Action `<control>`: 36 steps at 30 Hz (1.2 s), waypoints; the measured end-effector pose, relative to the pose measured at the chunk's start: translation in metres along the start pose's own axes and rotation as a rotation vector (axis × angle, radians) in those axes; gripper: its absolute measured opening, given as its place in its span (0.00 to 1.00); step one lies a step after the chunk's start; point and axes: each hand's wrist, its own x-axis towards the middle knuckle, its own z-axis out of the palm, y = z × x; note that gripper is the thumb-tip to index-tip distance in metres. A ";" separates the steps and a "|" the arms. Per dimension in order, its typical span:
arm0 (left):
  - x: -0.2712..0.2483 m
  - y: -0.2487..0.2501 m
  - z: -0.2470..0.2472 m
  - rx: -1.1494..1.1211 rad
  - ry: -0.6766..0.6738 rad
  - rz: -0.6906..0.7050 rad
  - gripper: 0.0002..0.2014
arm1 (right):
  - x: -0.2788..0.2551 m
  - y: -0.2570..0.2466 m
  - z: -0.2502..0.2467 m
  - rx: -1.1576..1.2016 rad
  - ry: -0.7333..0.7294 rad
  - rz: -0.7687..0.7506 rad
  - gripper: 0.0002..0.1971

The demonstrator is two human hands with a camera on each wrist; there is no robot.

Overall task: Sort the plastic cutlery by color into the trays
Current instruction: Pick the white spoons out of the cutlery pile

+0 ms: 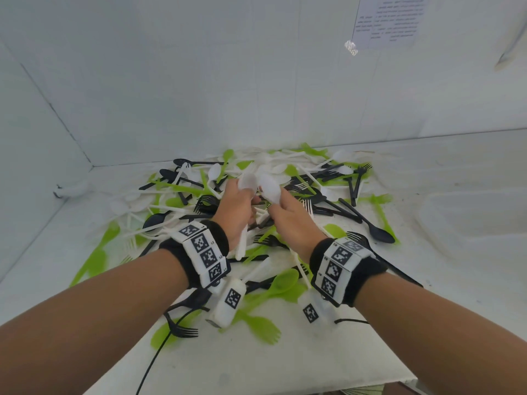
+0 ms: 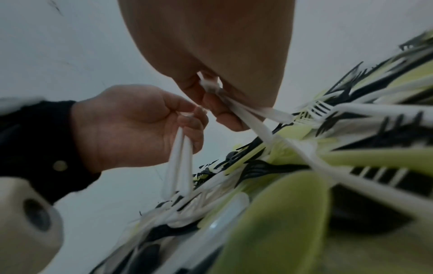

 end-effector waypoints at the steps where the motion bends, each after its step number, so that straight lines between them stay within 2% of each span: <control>1: -0.001 0.001 0.002 -0.016 -0.006 0.016 0.10 | -0.001 -0.002 0.003 0.000 -0.004 -0.007 0.22; 2: -0.002 0.002 0.003 -0.051 -0.022 0.025 0.08 | -0.002 -0.003 0.005 0.013 0.005 -0.007 0.21; 6: -0.003 0.000 0.009 -0.177 -0.125 -0.040 0.16 | -0.003 -0.003 0.015 0.056 0.009 -0.012 0.19; 10: -0.002 0.001 0.003 -0.264 -0.222 -0.133 0.09 | -0.004 -0.006 0.013 0.173 -0.011 0.013 0.12; 14: -0.002 0.000 -0.001 -0.284 -0.193 -0.114 0.13 | 0.000 -0.004 0.010 0.196 0.004 0.048 0.12; 17: -0.004 0.001 0.006 -0.271 -0.173 -0.097 0.16 | -0.001 0.003 0.012 0.198 0.059 0.007 0.13; 20: -0.003 0.004 0.010 -0.199 -0.068 -0.032 0.15 | -0.001 0.006 0.008 0.225 0.244 -0.015 0.12; 22: -0.002 0.007 0.007 -0.118 0.022 0.011 0.13 | 0.003 0.007 -0.001 0.216 0.378 0.028 0.11; 23: -0.001 0.007 0.005 -0.093 0.053 0.028 0.12 | 0.005 0.007 -0.006 0.208 0.371 0.068 0.14; 25: 0.003 0.006 0.002 -0.032 0.082 0.057 0.09 | 0.007 0.008 -0.014 0.161 0.222 0.104 0.25; 26: 0.004 0.005 0.002 -0.006 0.087 0.067 0.08 | 0.006 0.008 -0.014 0.115 0.131 0.073 0.28; 28: 0.002 0.005 0.007 -0.019 0.054 0.053 0.08 | 0.004 0.005 -0.013 -0.047 0.036 -0.046 0.28; 31: -0.004 0.008 0.020 -0.128 -0.014 0.006 0.15 | 0.009 0.009 -0.008 -0.245 0.080 -0.202 0.22; 33: -0.005 0.009 0.024 -0.198 -0.025 -0.037 0.16 | 0.009 0.011 -0.006 -0.233 0.139 -0.225 0.20; 36: -0.003 0.008 0.025 -0.230 0.031 -0.030 0.16 | 0.011 0.016 -0.007 -0.211 0.221 -0.202 0.20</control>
